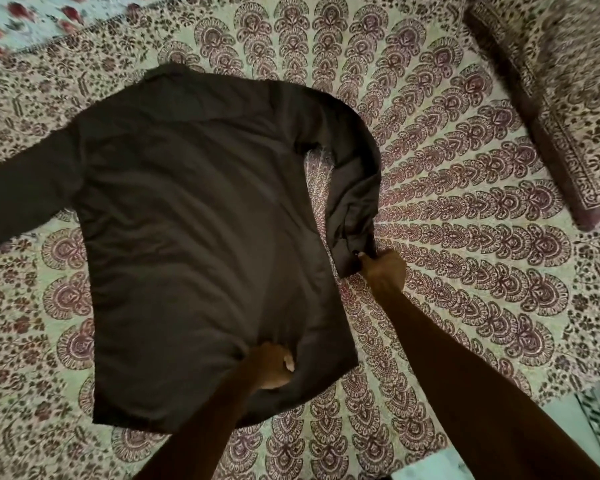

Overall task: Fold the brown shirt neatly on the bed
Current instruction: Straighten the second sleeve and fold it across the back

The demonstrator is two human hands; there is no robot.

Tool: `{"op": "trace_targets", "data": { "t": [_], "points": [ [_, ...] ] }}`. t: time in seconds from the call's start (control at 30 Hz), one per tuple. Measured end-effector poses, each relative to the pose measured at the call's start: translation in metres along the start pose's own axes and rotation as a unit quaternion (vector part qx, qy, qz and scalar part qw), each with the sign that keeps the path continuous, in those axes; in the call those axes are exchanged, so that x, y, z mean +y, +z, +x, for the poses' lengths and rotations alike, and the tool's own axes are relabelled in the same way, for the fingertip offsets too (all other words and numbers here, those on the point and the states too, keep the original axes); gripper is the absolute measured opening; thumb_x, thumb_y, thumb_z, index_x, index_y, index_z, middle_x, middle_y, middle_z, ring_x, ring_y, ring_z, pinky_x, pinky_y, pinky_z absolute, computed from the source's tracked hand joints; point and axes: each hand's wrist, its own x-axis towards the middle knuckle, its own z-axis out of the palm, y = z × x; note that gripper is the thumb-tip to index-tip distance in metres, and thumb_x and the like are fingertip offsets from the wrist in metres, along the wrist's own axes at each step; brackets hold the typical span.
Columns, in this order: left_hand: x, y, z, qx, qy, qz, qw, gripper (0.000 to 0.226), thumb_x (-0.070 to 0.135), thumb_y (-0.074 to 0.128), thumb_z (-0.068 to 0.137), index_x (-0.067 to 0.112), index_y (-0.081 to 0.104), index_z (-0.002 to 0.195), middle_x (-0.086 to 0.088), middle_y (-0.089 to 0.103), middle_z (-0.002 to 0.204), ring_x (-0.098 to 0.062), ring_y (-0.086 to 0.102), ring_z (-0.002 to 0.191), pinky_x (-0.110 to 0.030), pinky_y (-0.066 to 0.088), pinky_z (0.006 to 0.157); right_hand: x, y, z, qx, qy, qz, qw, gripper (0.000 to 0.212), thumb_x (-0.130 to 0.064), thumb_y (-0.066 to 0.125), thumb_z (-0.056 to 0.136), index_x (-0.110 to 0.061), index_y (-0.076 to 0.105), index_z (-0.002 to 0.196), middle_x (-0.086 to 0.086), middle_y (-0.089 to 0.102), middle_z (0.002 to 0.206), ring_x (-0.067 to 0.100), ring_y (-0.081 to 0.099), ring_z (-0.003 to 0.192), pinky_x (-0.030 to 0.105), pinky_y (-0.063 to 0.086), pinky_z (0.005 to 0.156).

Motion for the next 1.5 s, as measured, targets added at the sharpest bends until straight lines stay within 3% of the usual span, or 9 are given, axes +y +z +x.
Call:
{"op": "trace_targets", "data": {
  "t": [0.13,0.43,0.57,0.63,0.73,0.83,0.97,1.23,1.5],
  "points": [
    [0.012,-0.047,0.021,0.038,0.043,-0.042,0.997,0.026,0.014,0.057,0.085,0.016,0.073,0.105,-0.004,0.071,0.113,-0.021,0.063,0.109,-0.025,0.046,0.093,-0.003,0.003,0.012,0.041,0.007,0.019,0.999,0.03,-0.025,0.068,0.084,0.001,0.068,0.1,0.017,0.072,0.095,0.022,0.06,0.069,0.022,0.04,0.055],
    [0.027,-0.084,0.06,0.117,0.024,-0.096,0.988,0.016,0.029,0.059,0.082,0.026,0.071,0.092,0.002,0.075,0.095,-0.018,0.068,0.093,-0.03,0.053,0.089,0.012,0.001,0.023,0.105,0.019,0.044,0.993,0.031,-0.013,0.061,0.086,0.003,0.052,0.111,0.022,0.064,0.11,0.036,0.063,0.101,0.039,0.05,0.081],
    [0.029,-0.063,0.053,0.21,0.002,-0.138,0.968,0.012,0.025,0.063,0.082,0.023,0.071,0.091,0.0,0.073,0.099,-0.021,0.067,0.095,-0.023,0.048,0.083,0.015,-0.01,0.003,0.201,-0.157,-0.122,0.959,0.042,-0.02,0.066,0.082,-0.004,0.048,0.117,0.02,0.052,0.123,0.034,0.051,0.11,0.041,0.049,0.086],
    [0.023,-0.05,0.038,0.309,-0.007,-0.171,0.936,0.013,0.024,0.062,0.082,0.019,0.069,0.092,-0.006,0.07,0.099,-0.028,0.066,0.091,-0.031,0.051,0.081,0.017,-0.005,-0.018,0.123,-0.255,-0.156,0.946,0.035,-0.027,0.06,0.089,-0.008,0.051,0.118,0.017,0.056,0.12,0.032,0.056,0.106,0.036,0.05,0.079],
    [0.004,-0.021,0.016,0.417,-0.1,-0.093,0.898,0.027,0.025,0.062,0.079,0.023,0.061,0.106,-0.007,0.058,0.113,-0.033,0.057,0.102,-0.043,0.047,0.086,0.031,0.017,-0.049,-0.066,-0.265,-0.196,0.942,0.035,-0.039,0.053,0.094,-0.013,0.054,0.117,0.014,0.064,0.108,0.033,0.064,0.095,0.033,0.049,0.072],
    [-0.024,0.022,-0.009,0.397,-0.228,-0.127,0.88,0.05,0.03,0.067,0.08,0.023,0.049,0.126,-0.009,0.046,0.129,-0.034,0.046,0.117,-0.051,0.041,0.093,0.052,0.037,-0.081,-0.123,-0.238,-0.257,0.929,0.063,-0.039,0.064,0.084,-0.01,0.038,0.132,0.017,0.05,0.126,0.038,0.053,0.11,0.045,0.05,0.084],
    [-0.046,0.08,-0.037,0.362,-0.255,-0.12,0.889,0.063,0.046,0.065,0.08,0.026,0.041,0.135,-0.007,0.041,0.135,-0.033,0.042,0.119,-0.056,0.042,0.093,0.081,0.054,-0.114,-0.094,-0.193,-0.242,0.946,0.085,-0.033,0.076,0.077,-0.01,0.025,0.14,0.019,0.042,0.137,0.041,0.049,0.115,0.05,0.051,0.086],
    [-0.055,0.131,-0.065,0.355,-0.212,-0.096,0.905,0.034,0.039,0.063,0.084,0.022,0.053,0.111,-0.004,0.05,0.116,-0.029,0.05,0.105,-0.048,0.046,0.083,0.102,0.057,-0.126,-0.056,-0.041,-0.174,0.982,0.054,-0.035,0.079,0.076,-0.009,0.056,0.118,0.015,0.068,0.115,0.035,0.065,0.104,0.042,0.051,0.086],
    [-0.058,0.093,-0.061,0.399,-0.155,-0.017,0.904,0.031,0.046,0.053,0.088,0.022,0.067,0.076,0.002,0.062,0.094,-0.022,0.063,0.085,-0.037,0.046,0.08,0.065,0.06,-0.106,-0.003,-0.117,-0.218,0.969,0.056,-0.036,0.07,0.077,-0.007,0.045,0.119,0.017,0.059,0.117,0.038,0.055,0.106,0.046,0.049,0.084]
  ]
}}
